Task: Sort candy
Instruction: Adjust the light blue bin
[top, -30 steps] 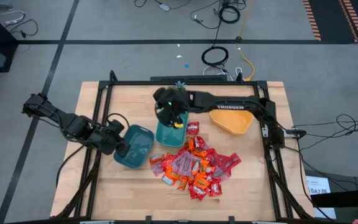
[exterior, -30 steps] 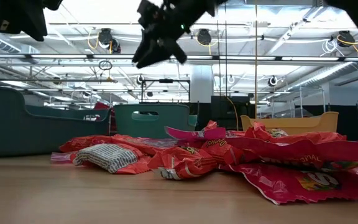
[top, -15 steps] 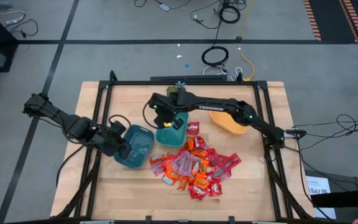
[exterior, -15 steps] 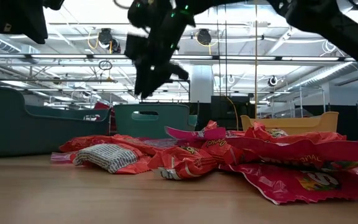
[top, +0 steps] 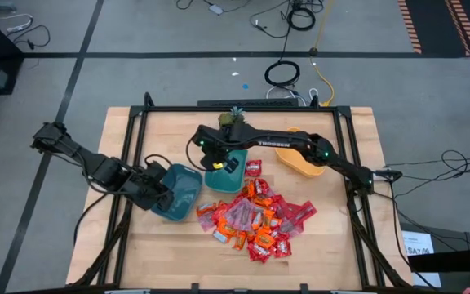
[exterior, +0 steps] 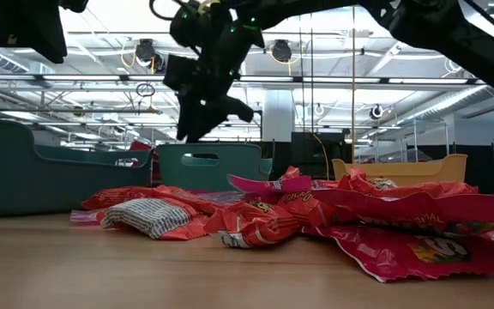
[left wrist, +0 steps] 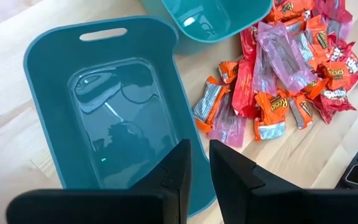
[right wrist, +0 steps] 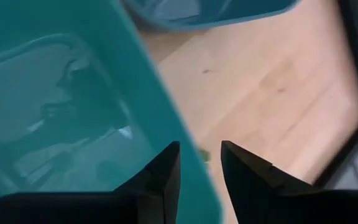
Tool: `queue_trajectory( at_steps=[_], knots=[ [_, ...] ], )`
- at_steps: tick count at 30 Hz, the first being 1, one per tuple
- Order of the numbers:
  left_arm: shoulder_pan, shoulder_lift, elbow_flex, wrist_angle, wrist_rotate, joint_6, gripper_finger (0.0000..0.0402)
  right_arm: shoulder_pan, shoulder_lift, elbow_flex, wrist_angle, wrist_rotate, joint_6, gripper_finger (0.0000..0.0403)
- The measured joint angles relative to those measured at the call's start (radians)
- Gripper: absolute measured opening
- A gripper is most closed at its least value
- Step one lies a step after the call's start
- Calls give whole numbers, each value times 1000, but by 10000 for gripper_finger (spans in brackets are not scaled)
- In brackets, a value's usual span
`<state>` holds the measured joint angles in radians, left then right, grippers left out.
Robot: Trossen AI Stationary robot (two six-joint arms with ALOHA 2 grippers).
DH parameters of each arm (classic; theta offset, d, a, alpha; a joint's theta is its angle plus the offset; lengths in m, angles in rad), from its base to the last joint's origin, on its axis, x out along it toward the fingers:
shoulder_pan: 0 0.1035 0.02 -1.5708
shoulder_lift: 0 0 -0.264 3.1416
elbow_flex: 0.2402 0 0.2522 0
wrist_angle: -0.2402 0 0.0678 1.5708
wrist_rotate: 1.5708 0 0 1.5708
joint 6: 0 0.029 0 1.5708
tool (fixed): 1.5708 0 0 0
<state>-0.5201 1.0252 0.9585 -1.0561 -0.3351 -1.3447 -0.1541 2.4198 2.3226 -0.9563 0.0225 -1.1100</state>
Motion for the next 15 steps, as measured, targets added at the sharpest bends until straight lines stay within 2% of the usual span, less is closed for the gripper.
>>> queue_trajectory(
  at_steps=[10,15],
  knots=[
    [-9,11,0,2,-3,-1,68,1,52,1,19,6,-27,102],
    [-9,11,0,2,-3,0,68,1,61,2,-27,70,-24,50]
  ],
)
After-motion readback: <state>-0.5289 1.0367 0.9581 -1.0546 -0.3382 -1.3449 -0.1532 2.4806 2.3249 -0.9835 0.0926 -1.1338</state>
